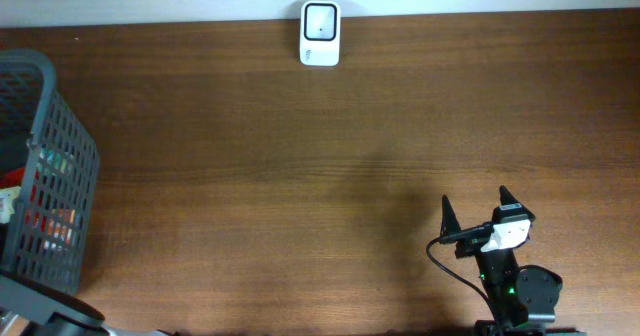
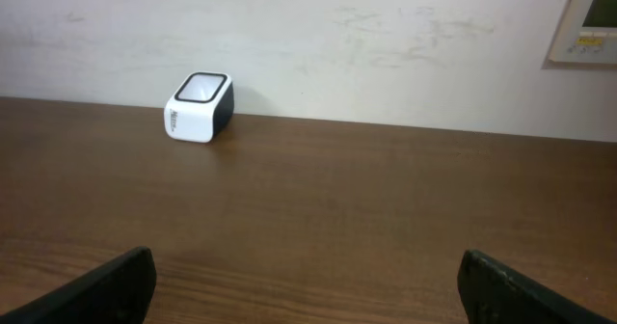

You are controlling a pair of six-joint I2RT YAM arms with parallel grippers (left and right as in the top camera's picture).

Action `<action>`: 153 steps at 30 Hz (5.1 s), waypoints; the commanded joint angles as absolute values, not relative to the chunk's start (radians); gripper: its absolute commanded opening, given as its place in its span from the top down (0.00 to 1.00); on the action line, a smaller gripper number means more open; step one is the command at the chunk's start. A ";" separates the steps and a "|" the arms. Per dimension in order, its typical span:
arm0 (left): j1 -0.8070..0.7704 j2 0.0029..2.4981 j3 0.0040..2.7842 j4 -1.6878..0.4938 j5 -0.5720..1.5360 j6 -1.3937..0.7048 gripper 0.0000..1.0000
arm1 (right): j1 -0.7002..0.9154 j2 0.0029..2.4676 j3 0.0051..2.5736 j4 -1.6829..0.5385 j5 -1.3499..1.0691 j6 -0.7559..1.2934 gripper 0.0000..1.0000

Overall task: Scan the item barcode
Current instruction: 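Reach into the basket and grasp the white snack bag with left gripper, then carry the white bag to table center and release it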

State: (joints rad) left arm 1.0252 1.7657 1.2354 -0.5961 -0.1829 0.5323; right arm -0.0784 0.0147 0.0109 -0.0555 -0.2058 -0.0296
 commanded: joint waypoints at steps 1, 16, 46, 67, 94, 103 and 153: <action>1.029 1.822 1.227 -0.580 -0.146 0.548 0.07 | -0.072 0.006 0.006 -0.061 -0.198 -0.025 0.01; 1.031 1.906 1.227 -0.540 -0.184 0.548 0.09 | -0.072 0.006 0.006 -0.061 -0.198 -0.025 0.01; 1.029 1.739 1.227 -0.536 -0.051 0.547 1.00 | -0.072 0.006 0.006 -0.061 -0.198 -0.025 0.01; 0.870 1.279 1.236 -0.330 0.064 0.332 1.00 | -0.072 0.006 0.006 -0.061 -0.198 -0.025 0.01; -0.316 1.433 1.244 -0.440 -0.178 0.399 1.00 | -0.072 0.006 0.006 -0.061 -0.198 -0.025 0.01; -0.451 1.710 1.244 -0.518 -0.054 0.466 1.00 | -0.072 0.006 0.006 -0.061 -0.198 -0.025 0.01; -0.533 1.539 1.311 -0.485 0.188 0.299 0.01 | -0.072 0.006 0.006 -0.061 -0.198 -0.025 0.01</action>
